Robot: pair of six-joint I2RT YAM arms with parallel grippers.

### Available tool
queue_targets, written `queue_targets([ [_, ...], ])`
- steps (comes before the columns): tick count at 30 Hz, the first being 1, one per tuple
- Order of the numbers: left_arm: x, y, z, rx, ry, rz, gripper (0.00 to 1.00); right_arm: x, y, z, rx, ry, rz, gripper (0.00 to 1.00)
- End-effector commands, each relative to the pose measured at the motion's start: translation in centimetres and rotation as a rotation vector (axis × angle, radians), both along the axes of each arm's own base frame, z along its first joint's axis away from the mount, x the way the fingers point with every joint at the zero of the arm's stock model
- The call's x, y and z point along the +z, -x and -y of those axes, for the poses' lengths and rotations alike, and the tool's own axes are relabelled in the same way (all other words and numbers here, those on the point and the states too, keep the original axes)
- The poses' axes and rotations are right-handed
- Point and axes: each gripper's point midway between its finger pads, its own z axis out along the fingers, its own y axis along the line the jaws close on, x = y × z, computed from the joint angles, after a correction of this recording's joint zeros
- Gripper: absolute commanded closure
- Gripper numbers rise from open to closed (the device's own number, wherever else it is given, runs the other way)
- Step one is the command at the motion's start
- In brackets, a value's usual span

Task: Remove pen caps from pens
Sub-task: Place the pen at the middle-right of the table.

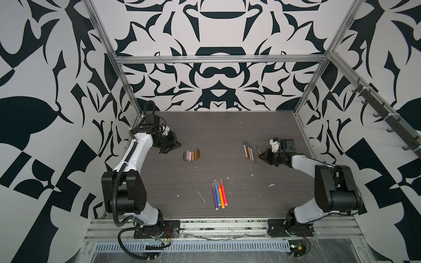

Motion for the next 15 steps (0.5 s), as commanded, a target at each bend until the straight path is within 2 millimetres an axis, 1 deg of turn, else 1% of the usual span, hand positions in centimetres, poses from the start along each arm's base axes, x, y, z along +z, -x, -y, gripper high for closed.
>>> queue_targets([
  [1, 0.73, 0.45, -0.07, -0.008, -0.001, -0.007, 0.94, 0.98, -1.18, 0.04, -0.004, -0.010, 0.031, 0.91],
  [3, 0.75, 0.42, -0.11, -0.008, -0.002, -0.006, 0.94, 0.78, -1.13, 0.06, -0.005, -0.009, 0.025, 0.90],
  [12, 0.63, 0.14, -0.09, -0.009, -0.001, -0.010, 0.94, 0.53, -0.85, 0.20, -0.009, -0.001, 0.011, 0.76],
  [15, 0.62, 0.05, -0.08, -0.010, 0.000, -0.010, 0.94, 0.54, -0.88, 0.26, -0.011, 0.004, 0.009, 0.74],
])
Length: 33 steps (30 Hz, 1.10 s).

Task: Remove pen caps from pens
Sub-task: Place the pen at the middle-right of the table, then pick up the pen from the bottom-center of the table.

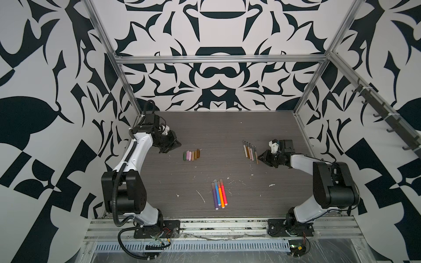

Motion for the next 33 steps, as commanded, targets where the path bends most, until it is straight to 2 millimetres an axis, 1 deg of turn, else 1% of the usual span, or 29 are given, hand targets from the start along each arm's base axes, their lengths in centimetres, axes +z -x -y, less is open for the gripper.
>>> queue_targets([
  [1, 0.2, 0.2, -0.1, -0.007, 0.001, -0.022, 0.94, 1.3, -1.1, 0.3, -0.008, 0.006, 0.034, 0.72],
  [6, 0.2, 0.3, -0.1, -0.009, 0.000, -0.024, 0.94, 1.5, -1.4, 0.3, -0.011, 0.005, 0.036, 0.71],
  [10, 0.1, 0.3, -0.1, -0.009, -0.002, -0.025, 0.94, 1.9, -1.9, 0.3, -0.012, 0.002, 0.046, 0.71],
  [17, 0.1, 0.2, -0.1, -0.006, 0.000, -0.024, 0.94, 3.3, -2.6, 0.2, -0.019, -0.012, 0.067, 0.72],
  [21, 0.3, 0.1, -0.1, 0.000, 0.000, -0.017, 0.94, 4.4, -2.3, -0.1, -0.016, -0.024, 0.066, 0.74],
  [23, 0.5, 0.1, -0.2, 0.014, 0.001, -0.002, 0.94, 5.1, -1.4, -0.8, 0.015, -0.007, 0.068, 0.74],
  [25, 0.7, 0.0, -0.1, 0.034, 0.012, 0.017, 0.94, 5.9, 0.1, -2.3, 0.092, 0.063, 0.081, 0.74],
  [27, 0.6, 0.5, 0.0, 0.050, 0.027, 0.009, 0.94, 6.4, 2.0, -4.3, 0.178, 0.132, 0.085, 0.74],
  [28, 0.7, 0.1, 0.1, 0.057, 0.029, 0.031, 0.94, 6.6, 3.3, -5.8, 0.229, 0.167, 0.091, 0.74],
  [29, 0.6, 0.2, 0.1, 0.062, 0.032, 0.032, 0.94, 6.7, 4.1, -6.6, 0.251, 0.190, 0.098, 0.74],
  [31, 0.4, 0.4, 0.4, 0.065, 0.036, 0.030, 0.94, 6.7, 6.8, -9.6, 0.324, 0.236, 0.118, 0.74],
  [33, 0.2, 0.6, 0.9, 0.058, 0.034, 0.024, 0.94, 6.3, 9.3, -12.1, 0.358, 0.250, 0.119, 0.74],
])
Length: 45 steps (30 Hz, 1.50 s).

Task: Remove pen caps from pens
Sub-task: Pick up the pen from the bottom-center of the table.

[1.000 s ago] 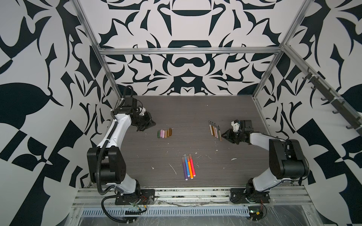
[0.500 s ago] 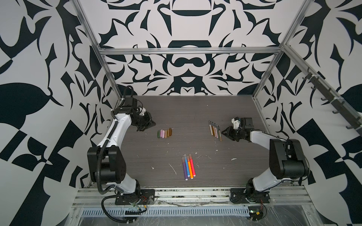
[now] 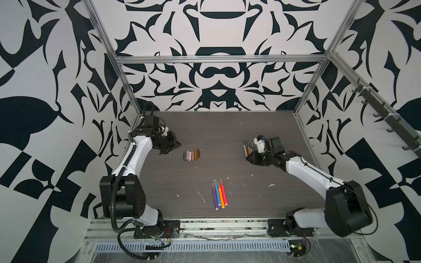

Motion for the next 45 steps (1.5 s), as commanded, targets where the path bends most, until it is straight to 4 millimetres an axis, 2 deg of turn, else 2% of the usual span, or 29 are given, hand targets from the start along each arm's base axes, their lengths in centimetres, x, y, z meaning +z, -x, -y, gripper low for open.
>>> queue_targets([
  [1, 0.1, 0.2, 0.8, 0.008, 0.008, 0.005, 0.94, -1.6, 4.1, -1.6, 0.008, 0.112, -0.021, 0.74],
  [7, -0.4, 0.2, 2.6, -0.007, 0.020, -0.009, 0.95, -2.8, 10.3, -7.7, 0.148, 0.184, 0.001, 0.75],
  [9, -0.4, 0.1, 3.0, -0.010, 0.020, -0.009, 0.95, -2.7, 11.3, -8.5, 0.177, 0.245, 0.026, 0.75],
  [12, -0.3, 0.2, 3.5, -0.016, 0.014, -0.004, 0.95, -1.3, 11.0, -8.5, 0.152, 0.331, 0.097, 0.73],
  [15, -0.1, 0.3, 3.7, -0.019, 0.014, -0.002, 0.95, 0.2, 9.4, -6.4, -0.041, 0.362, 0.120, 0.58],
  [16, -0.1, 0.3, 3.7, -0.017, 0.015, -0.003, 0.95, 0.2, 8.9, -5.2, -0.095, 0.373, 0.106, 0.47],
  [18, 0.2, 0.2, 3.8, -0.015, 0.019, 0.001, 0.95, -0.3, 8.4, -4.2, -0.113, 0.341, 0.047, 0.39],
  [19, 0.4, 0.3, 3.8, -0.014, 0.020, 0.005, 0.95, -0.4, 8.3, -4.0, -0.115, 0.317, 0.026, 0.16],
  [20, 0.7, 0.3, 3.7, -0.014, 0.020, 0.014, 0.95, -0.1, 8.4, -4.1, -0.100, 0.288, 0.033, 0.10],
  [22, 1.0, 0.2, 3.7, -0.012, 0.018, 0.020, 0.95, 0.3, 8.5, -4.0, -0.081, 0.258, 0.059, 0.10],
  [24, 1.2, 0.2, 3.7, -0.013, 0.015, 0.022, 0.95, 0.4, 8.4, -3.0, -0.128, 0.262, 0.070, 0.10],
  [27, 1.3, 0.3, 3.7, -0.015, 0.017, 0.022, 0.95, -0.2, 8.5, -2.4, -0.147, 0.262, 0.051, 0.11],
  [29, 1.2, 0.3, 3.7, -0.015, 0.018, 0.022, 0.95, -0.6, 8.7, -3.1, -0.115, 0.265, 0.026, 0.14],
  [32, 1.0, 0.2, 3.8, -0.015, 0.020, 0.018, 0.95, -1.2, 9.0, -4.1, -0.061, 0.289, 0.002, 0.05],
  [39, 0.9, -0.3, 4.1, -0.017, 0.033, 0.011, 0.95, -2.7, 10.0, -5.5, -0.045, 0.343, -0.050, 0.05],
  [42, 0.8, -0.3, 4.2, -0.017, 0.033, 0.007, 0.95, -3.2, 11.3, -6.7, 0.000, 0.348, -0.046, 0.08],
  [45, 0.7, -0.1, 4.3, -0.015, 0.029, 0.008, 0.95, -4.4, 13.2, -7.3, 0.061, 0.368, -0.125, 0.18],
])
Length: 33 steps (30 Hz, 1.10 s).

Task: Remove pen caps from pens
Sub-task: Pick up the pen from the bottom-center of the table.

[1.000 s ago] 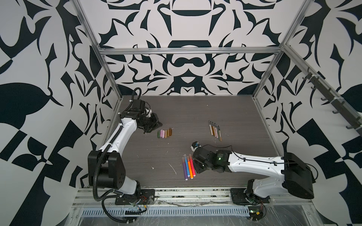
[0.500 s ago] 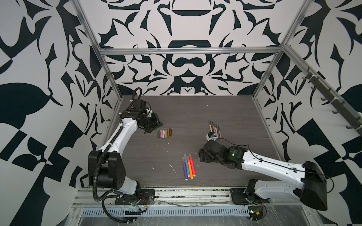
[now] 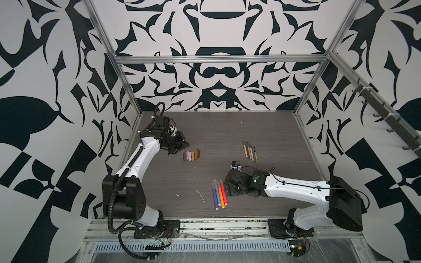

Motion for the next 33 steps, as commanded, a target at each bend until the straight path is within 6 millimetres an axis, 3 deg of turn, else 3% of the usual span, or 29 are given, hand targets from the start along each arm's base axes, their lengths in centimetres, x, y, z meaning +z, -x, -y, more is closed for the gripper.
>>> queue_targets([
  [1, 0.4, -0.2, 0.3, 0.003, 0.003, 0.010, 0.95, 0.0, 1.5, -1.3, 0.032, -0.016, -0.074, 0.23],
  [4, 0.0, 0.2, 0.3, 0.004, 0.006, -0.003, 0.95, -0.7, 2.3, -1.5, 0.055, -0.005, -0.099, 0.23],
  [6, -0.3, 0.3, 0.4, -0.001, 0.013, -0.014, 0.95, -0.5, 2.5, -1.4, 0.057, 0.008, -0.088, 0.17],
  [10, -0.2, 0.3, 0.6, -0.005, 0.017, -0.016, 0.95, -0.1, 2.6, -1.8, 0.064, -0.005, -0.082, 0.17],
  [17, 0.1, 0.3, 0.6, -0.004, 0.017, -0.013, 0.95, -0.5, 2.3, -1.8, 0.040, 0.007, -0.080, 0.38],
  [25, 0.0, 0.1, 0.6, -0.001, 0.018, -0.016, 0.95, -1.1, 2.4, -2.4, 0.037, -0.001, -0.097, 0.41],
  [33, -0.1, -0.1, 0.7, 0.000, 0.022, -0.016, 0.95, -2.7, 3.1, -3.5, 0.077, 0.046, -0.174, 0.51],
])
